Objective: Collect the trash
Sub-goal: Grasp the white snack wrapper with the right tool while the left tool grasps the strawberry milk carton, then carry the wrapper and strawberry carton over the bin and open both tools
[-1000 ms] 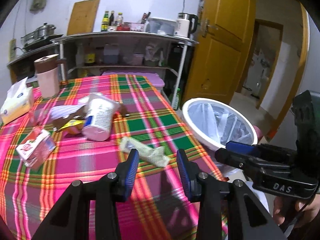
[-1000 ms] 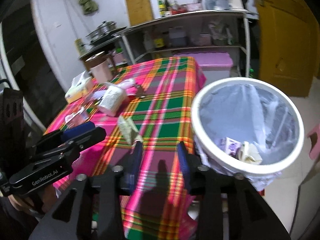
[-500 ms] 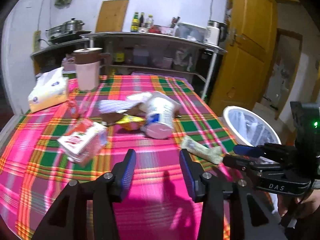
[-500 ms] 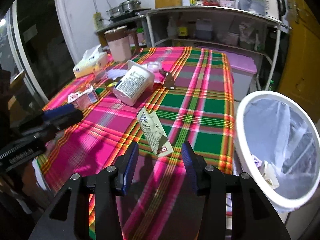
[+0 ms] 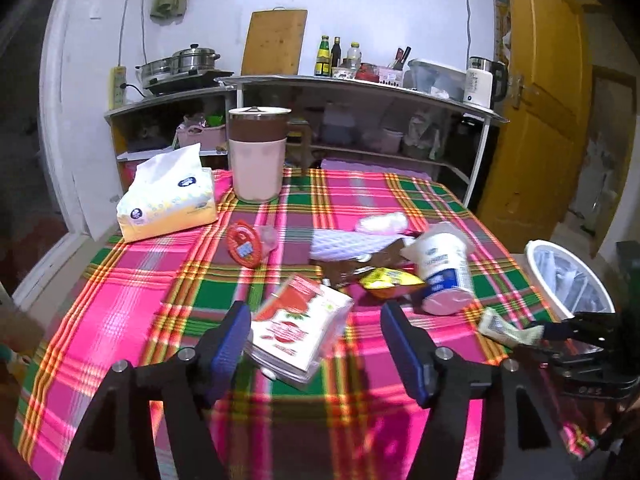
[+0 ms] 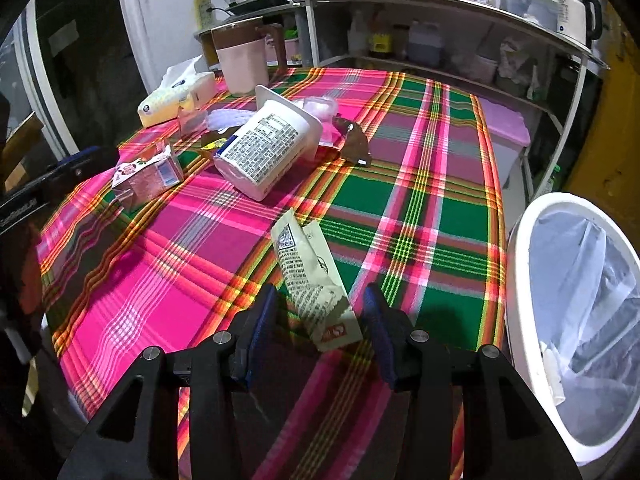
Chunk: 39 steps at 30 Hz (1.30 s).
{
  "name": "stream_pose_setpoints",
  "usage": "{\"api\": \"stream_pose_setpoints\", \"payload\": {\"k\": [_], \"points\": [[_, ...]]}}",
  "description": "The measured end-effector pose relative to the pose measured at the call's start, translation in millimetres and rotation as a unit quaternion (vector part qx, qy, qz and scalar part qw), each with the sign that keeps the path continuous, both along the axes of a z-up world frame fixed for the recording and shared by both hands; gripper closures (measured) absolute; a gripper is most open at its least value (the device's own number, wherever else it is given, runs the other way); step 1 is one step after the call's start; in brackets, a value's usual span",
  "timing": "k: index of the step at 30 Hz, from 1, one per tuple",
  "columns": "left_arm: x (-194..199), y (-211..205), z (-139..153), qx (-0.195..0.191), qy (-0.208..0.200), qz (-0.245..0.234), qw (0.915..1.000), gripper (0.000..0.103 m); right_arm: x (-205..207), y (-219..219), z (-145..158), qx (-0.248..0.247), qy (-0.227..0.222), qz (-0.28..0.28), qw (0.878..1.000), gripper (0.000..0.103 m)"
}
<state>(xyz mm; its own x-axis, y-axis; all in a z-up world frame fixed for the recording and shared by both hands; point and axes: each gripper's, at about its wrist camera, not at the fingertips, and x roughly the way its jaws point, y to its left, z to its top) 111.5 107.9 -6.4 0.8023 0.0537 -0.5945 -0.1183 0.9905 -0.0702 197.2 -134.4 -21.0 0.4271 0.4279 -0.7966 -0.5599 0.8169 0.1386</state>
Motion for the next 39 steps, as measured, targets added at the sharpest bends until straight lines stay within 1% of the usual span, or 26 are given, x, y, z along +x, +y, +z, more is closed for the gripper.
{"api": "stream_pose_setpoints", "payload": {"k": [2, 3, 4, 6, 9, 11, 14, 16, 20, 22, 24, 26, 27, 29, 33, 39], "points": [[7.3, 8.4, -4.1, -0.001, 0.005, -0.005, 1.0000, 0.035, 0.6, 0.4, 0.3, 0.001, 0.004, -0.002, 1.000, 0.058], [10.2, 11.6, -6.0, 0.000, 0.008, -0.009, 0.9999, 0.035, 1.1, 0.8, 0.4, 0.002, 0.005, -0.003, 1.000, 0.065], [13.9, 14.5, -8.3, 0.000, 0.013, -0.013, 0.9998, 0.035, 0.9, 0.3, 0.4, 0.001, 0.006, -0.005, 1.000, 0.070], [19.6, 19.0, -12.2, -0.007, 0.019, -0.019, 0.9996, 0.035, 2.5, 1.7, 1.2, 0.002, 0.009, -0.009, 1.000, 0.073], [27.0, 24.8, -17.6, -0.014, 0.031, -0.030, 0.9989, 0.033, 2.0, -0.1, 2.0, 0.009, 0.014, -0.013, 1.000, 0.075], [29.9, 27.9, -20.3, -0.028, 0.039, -0.044, 0.9979, 0.033, 1.4, -0.2, 2.4, 0.010, 0.015, -0.014, 1.000, 0.076], [33.3, 29.1, -24.3, -0.038, 0.051, -0.058, 0.9963, 0.033, -0.8, 0.0, 3.1, 0.012, 0.017, -0.015, 1.000, 0.076], [33.2, 28.2, -25.3, -0.040, 0.052, -0.067, 0.9956, 0.033, -2.4, -0.1, 3.7, 0.013, 0.018, -0.015, 1.000, 0.077], [32.4, 19.8, -27.3, -0.027, 0.063, -0.079, 0.9945, 0.033, -4.9, -2.1, 4.8, 0.015, 0.019, -0.018, 1.000, 0.077], [30.4, 15.3, -27.7, -0.025, 0.065, -0.080, 0.9944, 0.033, -5.9, -4.1, 5.8, 0.016, 0.019, -0.021, 0.999, 0.077], [27.1, 11.8, -27.8, -0.032, 0.064, -0.078, 0.9944, 0.034, -7.8, -7.2, 7.0, 0.020, 0.019, -0.025, 0.999, 0.077], [25.8, 6.0, -30.8, -0.019, 0.073, -0.064, 0.9951, 0.045, -9.7, -9.5, 8.4, 0.024, 0.019, -0.028, 0.999, 0.077], [25.1, 3.6, -32.5, -0.012, 0.077, -0.059, 0.9952, 0.048, -10.9, -10.6, 9.0, 0.026, 0.019, -0.029, 0.999, 0.077], [21.3, 0.6, -31.8, -0.012, 0.073, -0.050, 0.9960, 0.048, -13.5, -12.9, 10.6, 0.030, 0.018, -0.033, 0.999, 0.079], [12.8, -8.0, -31.6, -0.009, 0.068, -0.040, 0.9969, 0.049, -18.7, -18.3, 14.9, 0.039, 0.015, -0.038, 0.998, 0.079], [-6.2, -23.4, -20.4, -0.024, 0.050, -0.035, 0.9978, 0.049, -26.3, -29.6, 23.6, 0.053, 0.007, -0.048, 0.997, 0.079]]}}
